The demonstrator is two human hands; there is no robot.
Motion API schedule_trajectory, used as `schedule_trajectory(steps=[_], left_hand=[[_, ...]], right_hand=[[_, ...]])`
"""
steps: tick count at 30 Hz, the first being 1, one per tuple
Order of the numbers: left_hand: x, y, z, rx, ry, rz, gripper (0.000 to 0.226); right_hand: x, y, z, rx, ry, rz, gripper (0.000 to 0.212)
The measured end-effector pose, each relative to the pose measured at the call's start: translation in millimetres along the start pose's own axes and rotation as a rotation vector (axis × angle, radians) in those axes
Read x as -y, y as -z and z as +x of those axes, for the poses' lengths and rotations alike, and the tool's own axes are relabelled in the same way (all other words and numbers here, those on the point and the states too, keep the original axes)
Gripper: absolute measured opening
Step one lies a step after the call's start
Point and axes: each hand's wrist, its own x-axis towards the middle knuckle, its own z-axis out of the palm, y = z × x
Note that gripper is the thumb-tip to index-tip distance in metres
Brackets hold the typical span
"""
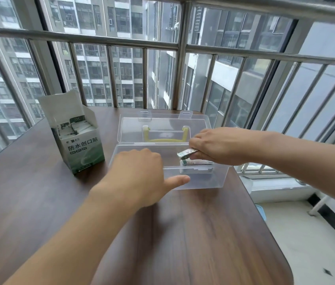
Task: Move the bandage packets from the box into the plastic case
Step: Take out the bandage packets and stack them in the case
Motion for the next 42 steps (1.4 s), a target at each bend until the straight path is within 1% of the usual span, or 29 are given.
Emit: schedule_trajectory(steps=[1,3,5,8,11,15,18,20,23,26,33,35,39,40,42], left_hand=[[-6,4,8,0.08,-0.032,-0.036,0.069],[-16,7,25,0.208,-0.093,-0.208,0.06],[-23,5,37,0.273,-0.123,-0.32,0.054],[-25,-4,45,0.316,-0.119,-0.352,0.056],[-21,-14,44,0.28,-0.127,-0.347,0.057],[-18,-21,42,0.22,-0.157,-0.373,0.063],[-18,-19,40,0.225,-0.158,-0.403,0.06],[-18,-17,40,0.23,-0.143,-0.421,0.053],[-19,-16,39,0.229,-0.108,-0.43,0.053],[-19,-18,39,0.222,-0.099,-0.394,0.054],[-19,-18,42,0.224,-0.081,-0.375,0.054],[-18,-18,44,0.227,-0.086,-0.368,0.056],[-18,-19,44,0.228,-0.084,-0.362,0.059],[-18,-19,45,0.231,-0.081,-0.365,0.059],[-17,-20,46,0.238,-0.084,-0.374,0.06]], right_hand=[[1,1,0,0.0,0.001,-0.007,0.035],[3,1,-1,0.009,-0.001,-0.027,0.035],[5,1,0,0.012,-0.005,-0.069,0.034],[7,-2,-2,-0.014,-0.014,-0.203,0.042],[10,-4,-5,-0.061,-0.013,-0.31,0.049],[11,-3,-7,-0.12,-0.012,-0.328,0.05],[13,-1,-4,-0.009,-0.049,-0.296,0.049],[15,1,-1,0.078,-0.09,-0.197,0.046],[18,1,3,0.12,-0.147,-0.132,0.036],[21,1,4,0.084,-0.185,-0.102,0.026],[19,3,2,-0.026,-0.236,0.012,0.016],[18,5,1,-0.054,-0.248,0.07,0.021],[15,3,1,-0.16,-0.297,0.132,0.04],[14,2,1,-0.179,-0.32,0.143,0.042],[12,3,1,-0.161,-0.35,0.146,0.042]])
